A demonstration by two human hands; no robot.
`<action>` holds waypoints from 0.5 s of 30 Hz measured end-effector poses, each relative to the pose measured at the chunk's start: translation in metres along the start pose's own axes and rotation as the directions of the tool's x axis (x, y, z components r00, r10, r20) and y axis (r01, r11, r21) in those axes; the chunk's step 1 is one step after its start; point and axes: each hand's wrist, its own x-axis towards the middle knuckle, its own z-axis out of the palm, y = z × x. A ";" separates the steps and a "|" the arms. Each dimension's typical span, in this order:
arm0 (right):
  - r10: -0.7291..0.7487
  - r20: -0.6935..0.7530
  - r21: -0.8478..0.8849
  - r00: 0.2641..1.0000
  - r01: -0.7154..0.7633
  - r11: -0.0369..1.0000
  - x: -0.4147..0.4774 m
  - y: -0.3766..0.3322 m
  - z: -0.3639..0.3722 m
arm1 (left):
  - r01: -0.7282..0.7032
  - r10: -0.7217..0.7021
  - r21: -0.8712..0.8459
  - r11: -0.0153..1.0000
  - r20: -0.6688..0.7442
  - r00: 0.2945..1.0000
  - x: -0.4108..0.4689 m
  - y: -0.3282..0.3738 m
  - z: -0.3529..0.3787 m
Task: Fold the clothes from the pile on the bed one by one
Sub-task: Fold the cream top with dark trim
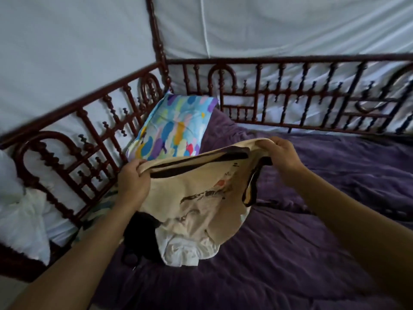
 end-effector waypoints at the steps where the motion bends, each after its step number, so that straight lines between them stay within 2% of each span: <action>1: -0.015 -0.027 0.009 1.000 0.015 1.000 0.000 -0.008 -0.012 | 0.010 -0.010 -0.074 0.997 0.007 1.000 0.004 0.017 0.000; 4: -0.054 -0.111 -0.032 0.992 0.051 0.998 0.001 -0.033 -0.043 | -0.032 0.041 -0.163 0.986 0.057 0.998 0.014 0.063 -0.001; 7: -0.130 -0.191 -0.106 0.973 0.112 0.988 0.003 -0.062 -0.069 | -0.111 0.128 -0.157 0.981 0.102 0.987 0.026 0.106 -0.009; 10: -0.255 -0.204 -0.239 0.945 0.205 0.949 0.001 -0.099 -0.087 | -0.191 0.215 -0.148 0.970 0.170 0.962 0.043 0.147 -0.018; 12: -0.287 -0.164 -0.294 0.944 0.231 0.927 -0.004 -0.127 -0.095 | -0.066 0.152 -0.296 0.953 0.278 0.948 0.054 0.173 -0.022; 15: -0.231 0.011 -0.362 0.973 0.219 0.906 -0.013 -0.161 -0.105 | 0.275 0.049 -0.534 0.799 0.515 0.856 0.067 0.201 -0.027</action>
